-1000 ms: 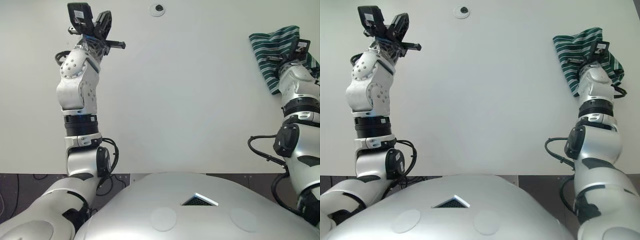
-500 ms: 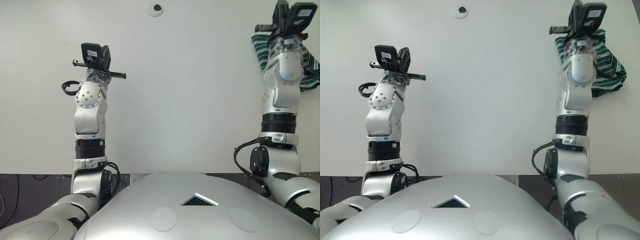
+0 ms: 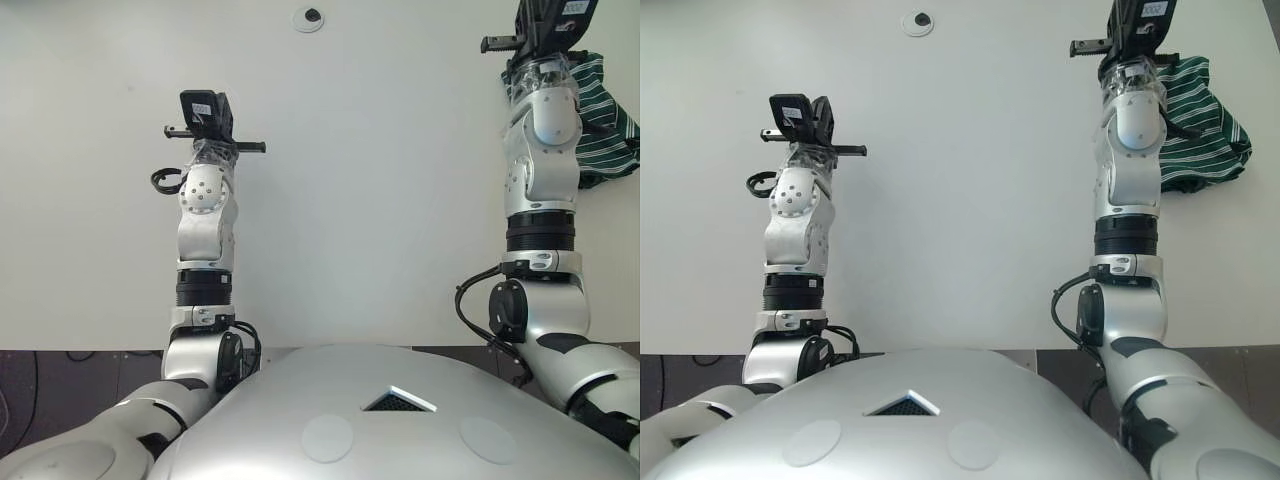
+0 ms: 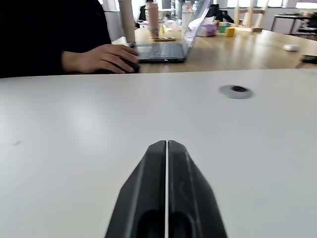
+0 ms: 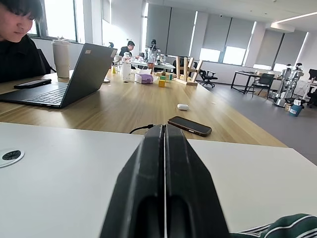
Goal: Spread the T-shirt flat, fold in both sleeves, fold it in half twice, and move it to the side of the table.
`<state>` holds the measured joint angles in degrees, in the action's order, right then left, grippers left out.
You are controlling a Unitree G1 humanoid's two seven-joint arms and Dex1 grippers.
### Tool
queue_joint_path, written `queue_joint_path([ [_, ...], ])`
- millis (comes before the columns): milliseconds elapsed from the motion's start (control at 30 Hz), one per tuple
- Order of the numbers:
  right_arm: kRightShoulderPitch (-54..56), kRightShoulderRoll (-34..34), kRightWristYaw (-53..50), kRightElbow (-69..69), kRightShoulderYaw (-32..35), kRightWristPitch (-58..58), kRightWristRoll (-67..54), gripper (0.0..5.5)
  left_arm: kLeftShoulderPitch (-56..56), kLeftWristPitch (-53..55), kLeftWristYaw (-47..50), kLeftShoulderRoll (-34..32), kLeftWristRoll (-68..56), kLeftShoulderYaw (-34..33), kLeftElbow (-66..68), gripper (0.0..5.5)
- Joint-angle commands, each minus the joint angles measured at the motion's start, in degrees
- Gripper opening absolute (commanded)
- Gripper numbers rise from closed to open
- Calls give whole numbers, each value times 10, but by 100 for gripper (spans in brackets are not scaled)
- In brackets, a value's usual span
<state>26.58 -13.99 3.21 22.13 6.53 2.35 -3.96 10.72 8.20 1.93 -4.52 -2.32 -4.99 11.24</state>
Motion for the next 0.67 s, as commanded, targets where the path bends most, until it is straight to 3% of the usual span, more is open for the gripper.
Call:
queue_joint_path([
  [33, -17, -4, 13, 0, -1, 2, 5, 0, 6, -17, 22, 16, 12, 4, 12, 2],
  [667, -38, 6, 34, -14, -10, -3, 23, 0, -14, -23, 30, 42, -5, -10, 10, 2],
])
